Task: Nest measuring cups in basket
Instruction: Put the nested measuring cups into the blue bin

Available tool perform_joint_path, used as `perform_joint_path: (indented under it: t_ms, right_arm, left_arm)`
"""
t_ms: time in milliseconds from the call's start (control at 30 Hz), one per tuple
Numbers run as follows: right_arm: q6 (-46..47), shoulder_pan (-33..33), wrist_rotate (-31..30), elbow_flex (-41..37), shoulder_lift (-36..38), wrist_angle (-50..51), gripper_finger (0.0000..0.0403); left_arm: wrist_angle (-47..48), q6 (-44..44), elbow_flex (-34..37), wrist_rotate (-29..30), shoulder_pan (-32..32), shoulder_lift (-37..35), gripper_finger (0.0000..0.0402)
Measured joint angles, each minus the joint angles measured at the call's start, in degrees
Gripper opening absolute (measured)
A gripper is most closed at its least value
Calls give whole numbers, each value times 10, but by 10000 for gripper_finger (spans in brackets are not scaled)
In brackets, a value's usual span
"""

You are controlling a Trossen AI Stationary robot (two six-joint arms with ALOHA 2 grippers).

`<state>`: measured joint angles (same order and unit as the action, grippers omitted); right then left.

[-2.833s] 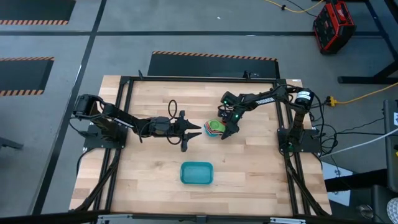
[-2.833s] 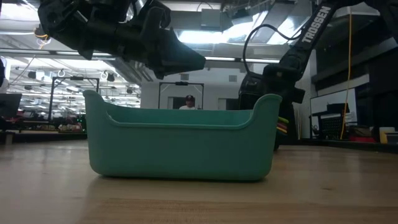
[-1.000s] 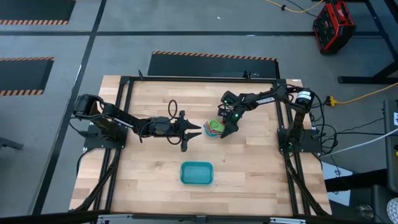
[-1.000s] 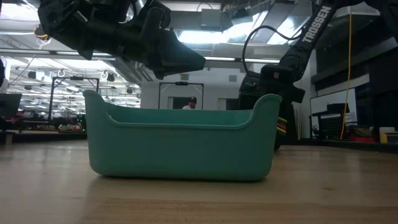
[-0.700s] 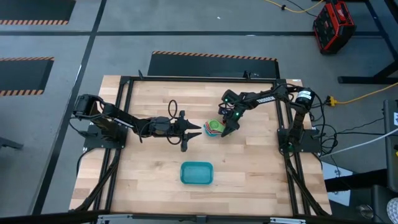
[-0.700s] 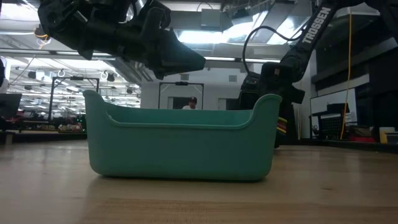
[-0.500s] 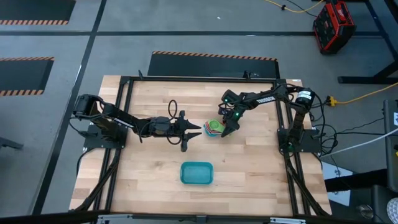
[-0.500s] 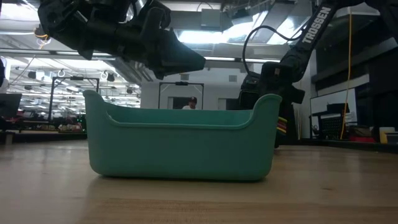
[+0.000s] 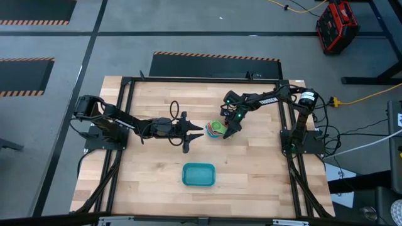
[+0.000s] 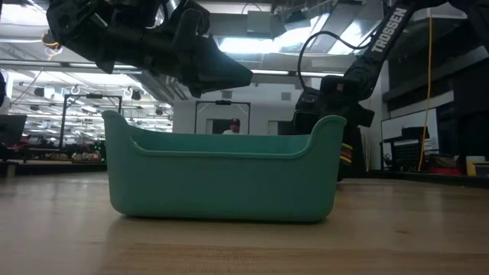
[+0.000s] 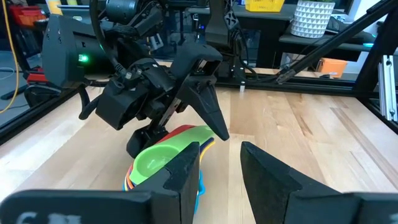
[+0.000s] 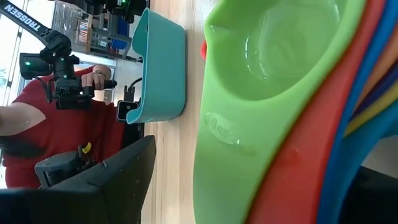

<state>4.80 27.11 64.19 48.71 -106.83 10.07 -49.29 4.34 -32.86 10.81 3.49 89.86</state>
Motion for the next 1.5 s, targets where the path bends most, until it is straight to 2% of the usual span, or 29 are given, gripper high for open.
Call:
perform_joint_path:
  t_ms: [633,733,967,1067,1200,1500]
  right_arm:
    - [24,0,-1,0,1,3,322]
    - [24,0,-1,0,1,3,289]
    - [22,0,-4,0,1,2,153]
    - [22,0,-15,1,1,1,120]
    - [22,0,-17,1,1,-1,101]
    - [25,0,-16,1,1,-1,98]
  left_arm:
    - [0,0,0,0,0,0,112]
    - [0,0,0,0,0,0,112]
    - [0,0,0,0,0,0,112]
    - [0,0,0,0,0,0,112]
    - [0,0,0,0,0,0,112]
    - [0,0,0,0,0,0,112]
